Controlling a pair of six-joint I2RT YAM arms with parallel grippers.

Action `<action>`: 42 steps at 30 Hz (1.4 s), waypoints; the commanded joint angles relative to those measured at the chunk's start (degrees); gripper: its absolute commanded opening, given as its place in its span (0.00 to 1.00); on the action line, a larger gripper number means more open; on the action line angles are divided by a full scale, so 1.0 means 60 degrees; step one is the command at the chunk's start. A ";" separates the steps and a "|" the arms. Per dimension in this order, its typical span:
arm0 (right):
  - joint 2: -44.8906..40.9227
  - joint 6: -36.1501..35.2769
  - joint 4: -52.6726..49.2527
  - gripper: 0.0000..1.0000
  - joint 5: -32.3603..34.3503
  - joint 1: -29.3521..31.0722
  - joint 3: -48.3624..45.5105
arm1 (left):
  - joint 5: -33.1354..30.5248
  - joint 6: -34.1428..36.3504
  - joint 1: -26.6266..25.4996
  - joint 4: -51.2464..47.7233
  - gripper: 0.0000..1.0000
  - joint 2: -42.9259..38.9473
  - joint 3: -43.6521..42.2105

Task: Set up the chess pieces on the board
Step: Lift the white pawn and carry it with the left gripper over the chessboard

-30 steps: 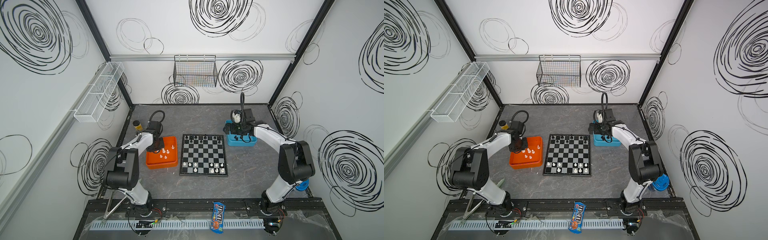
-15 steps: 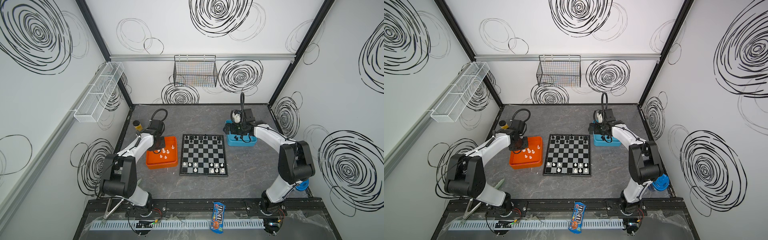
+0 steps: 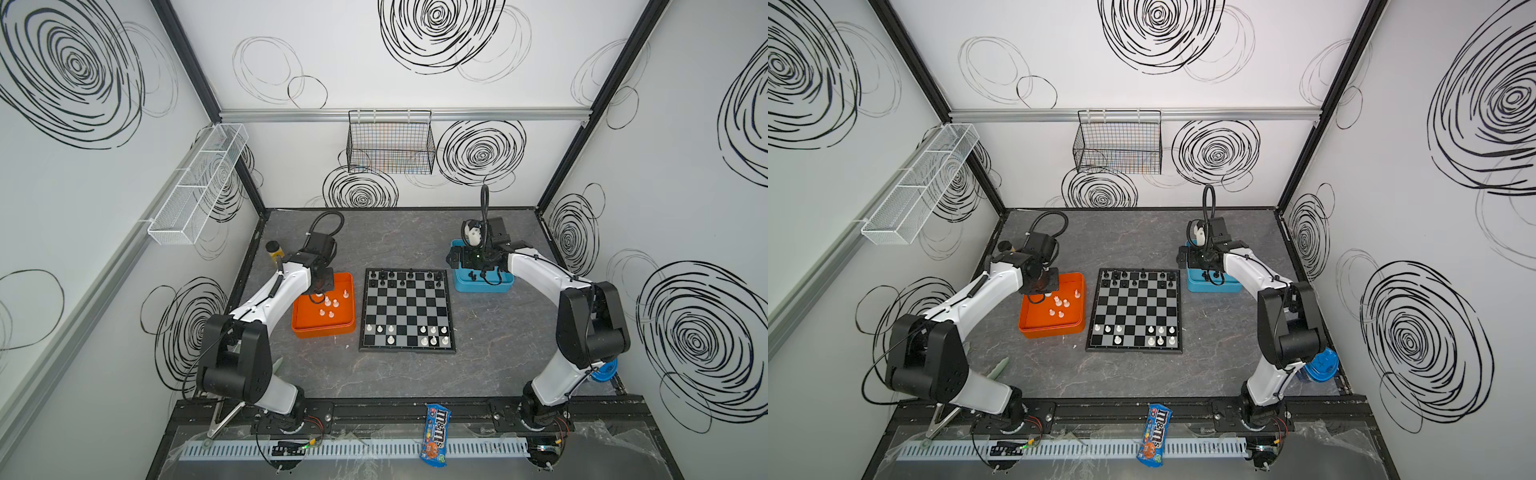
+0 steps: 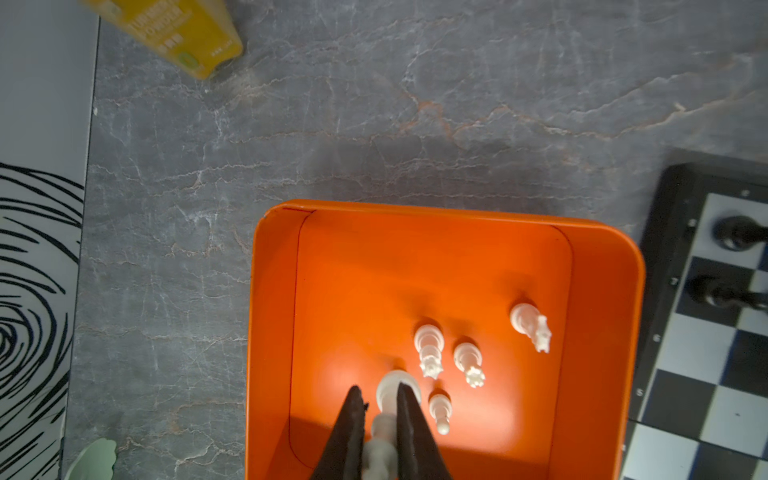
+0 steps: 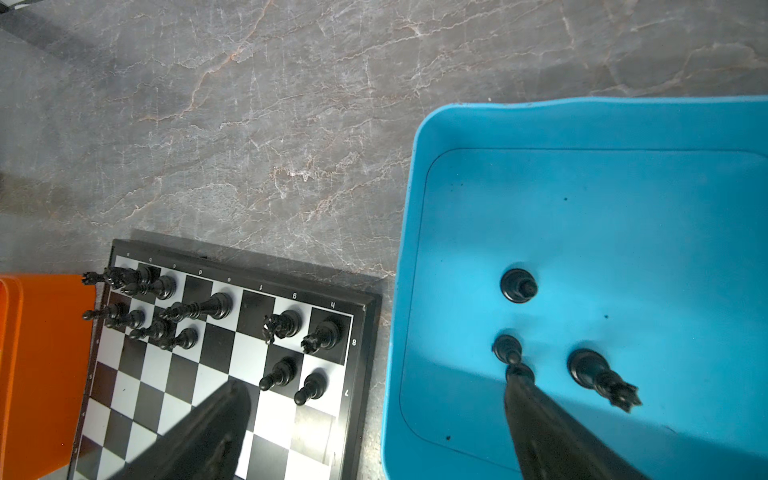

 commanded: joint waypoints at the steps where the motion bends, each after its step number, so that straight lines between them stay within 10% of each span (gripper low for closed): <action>1: -0.0156 -0.0104 -0.0093 1.00 0.0006 -0.0057 0.0220 | -0.0337 -0.0175 -0.0631 -0.0476 0.18 -0.0055 0.0608; 19: -0.0639 -0.0035 -0.0216 1.00 -0.0110 -0.0681 0.0166 | 0.0122 -0.1341 -0.5347 -0.0861 0.19 0.1614 0.2600; 42: -0.0816 -0.0046 -0.0082 1.00 -0.0128 -0.0975 -0.0167 | 0.1012 -0.1730 -0.7539 0.0197 0.19 0.2429 0.1773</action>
